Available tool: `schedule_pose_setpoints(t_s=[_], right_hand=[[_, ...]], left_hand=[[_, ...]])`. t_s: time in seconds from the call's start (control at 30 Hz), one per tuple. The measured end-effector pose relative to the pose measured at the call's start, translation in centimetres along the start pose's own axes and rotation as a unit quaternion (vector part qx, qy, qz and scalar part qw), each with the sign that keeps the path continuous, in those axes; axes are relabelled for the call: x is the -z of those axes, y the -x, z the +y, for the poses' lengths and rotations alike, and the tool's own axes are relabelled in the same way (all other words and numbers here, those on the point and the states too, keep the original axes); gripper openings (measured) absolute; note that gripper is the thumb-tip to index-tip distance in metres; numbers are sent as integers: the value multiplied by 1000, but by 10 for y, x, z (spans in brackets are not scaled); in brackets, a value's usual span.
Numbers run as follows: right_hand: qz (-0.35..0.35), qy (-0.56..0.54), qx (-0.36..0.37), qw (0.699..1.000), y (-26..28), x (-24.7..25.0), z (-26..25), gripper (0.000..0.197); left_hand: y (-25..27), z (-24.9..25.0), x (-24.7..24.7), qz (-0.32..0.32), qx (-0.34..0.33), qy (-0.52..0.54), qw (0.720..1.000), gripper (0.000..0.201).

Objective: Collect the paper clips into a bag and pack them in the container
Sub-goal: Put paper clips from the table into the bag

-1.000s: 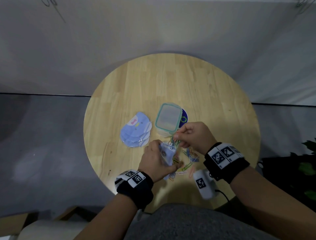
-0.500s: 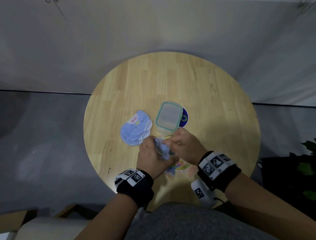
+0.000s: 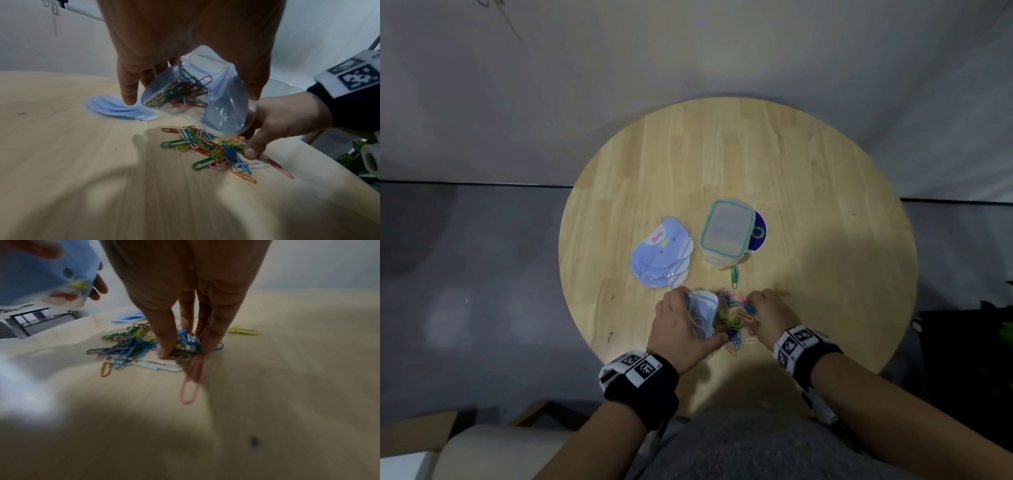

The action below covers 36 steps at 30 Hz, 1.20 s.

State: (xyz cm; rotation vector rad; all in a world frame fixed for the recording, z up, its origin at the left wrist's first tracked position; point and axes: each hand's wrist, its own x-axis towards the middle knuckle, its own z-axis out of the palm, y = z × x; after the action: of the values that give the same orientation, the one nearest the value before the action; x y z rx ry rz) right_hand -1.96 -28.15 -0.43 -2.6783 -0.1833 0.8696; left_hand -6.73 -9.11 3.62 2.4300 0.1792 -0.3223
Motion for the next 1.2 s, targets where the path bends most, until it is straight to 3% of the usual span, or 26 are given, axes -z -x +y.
schedule_pose_setpoints(t_s=[0.17, 0.3, 0.43, 0.53, 0.6, 0.77, 0.87, 1.07, 1.2], right_hand=[[17, -34, 13, 999, -6, 5, -10, 4], [32, -97, -32, 994, -2, 25, -1, 10], [29, -170, -33, 985, 6, 53, -5, 10], [-20, -233, -11, 972, 14, 77, -16, 13], [-67, -200, 13, 977, 18, 92, -27, 11], [-134, 48, 41, 989, 12, 113, -60, 5], [-132, 127, 35, 983, 8, 116, -75, 33], [-78, 126, 51, 988, 6, 126, -101, 37], [-67, 32, 20, 997, -1, 118, -100, 31]], left_hand=[[-2, -6, 1, 0, 0, -9, 1000, 92], [-5, -13, -5, -11, -4, -36, 999, 87], [-11, -8, -10, -50, -9, -68, 996, 85], [-17, 0, -11, -58, -16, -84, 995, 86], [-21, 4, -13, -60, -37, -102, 992, 87], [-26, 19, -15, -26, -96, -118, 988, 75], [-25, 27, -14, -6, -117, -123, 986, 67], [-20, 34, -15, -3, -100, -135, 986, 70], [-24, 37, -12, 3, -31, -43, 999, 66]])
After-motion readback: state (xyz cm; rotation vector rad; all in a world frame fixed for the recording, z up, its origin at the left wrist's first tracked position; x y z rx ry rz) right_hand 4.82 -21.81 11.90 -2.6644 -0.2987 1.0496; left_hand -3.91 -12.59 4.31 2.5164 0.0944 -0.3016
